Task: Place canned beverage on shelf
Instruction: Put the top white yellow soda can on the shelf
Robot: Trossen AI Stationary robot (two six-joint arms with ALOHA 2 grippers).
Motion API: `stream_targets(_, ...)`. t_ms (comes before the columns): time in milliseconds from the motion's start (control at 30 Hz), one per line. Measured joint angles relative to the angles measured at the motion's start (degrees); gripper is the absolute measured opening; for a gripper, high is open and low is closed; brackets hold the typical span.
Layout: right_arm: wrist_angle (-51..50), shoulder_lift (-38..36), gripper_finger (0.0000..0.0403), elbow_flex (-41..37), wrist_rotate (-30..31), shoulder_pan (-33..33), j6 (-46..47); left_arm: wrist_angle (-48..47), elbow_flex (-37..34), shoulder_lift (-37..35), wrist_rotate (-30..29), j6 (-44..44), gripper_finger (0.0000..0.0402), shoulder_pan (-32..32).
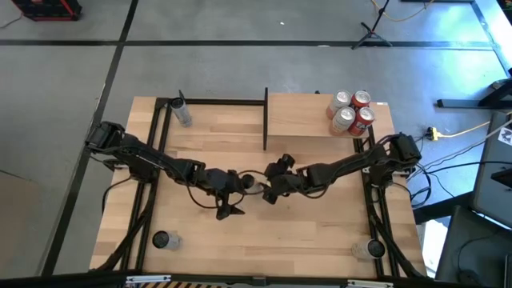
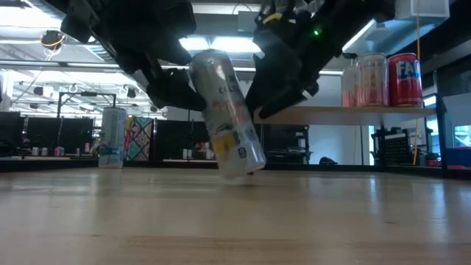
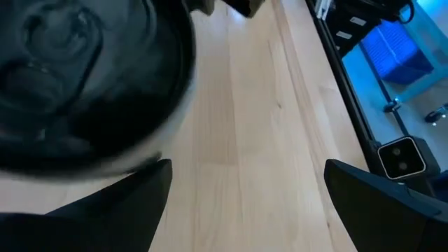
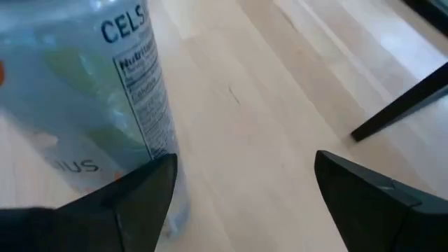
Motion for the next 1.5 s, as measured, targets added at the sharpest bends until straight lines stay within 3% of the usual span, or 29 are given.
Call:
stream_targets(433, -2.16, -0.04, 0.0335, 1.15, -3.78, -0.33, -0.55, -3.29, 0.00, 0.00, -0.68, -0.30, 0.0372, 0.02)
stream_targets(1300, -5.88, -0.63, 0.0335, 1.19, -5.39, -0.26, -1.27, -2.58, 0.09, -0.72, -2.26, -0.61, 0.0373, 0.13)
stream_targets(1500, -6.62, -1.94, 0.0335, 1.21, -9.38, -0.26, -1.34, -3.07, 0.13, -1.52, -2.00, -0.74, 0.0373, 0.02)
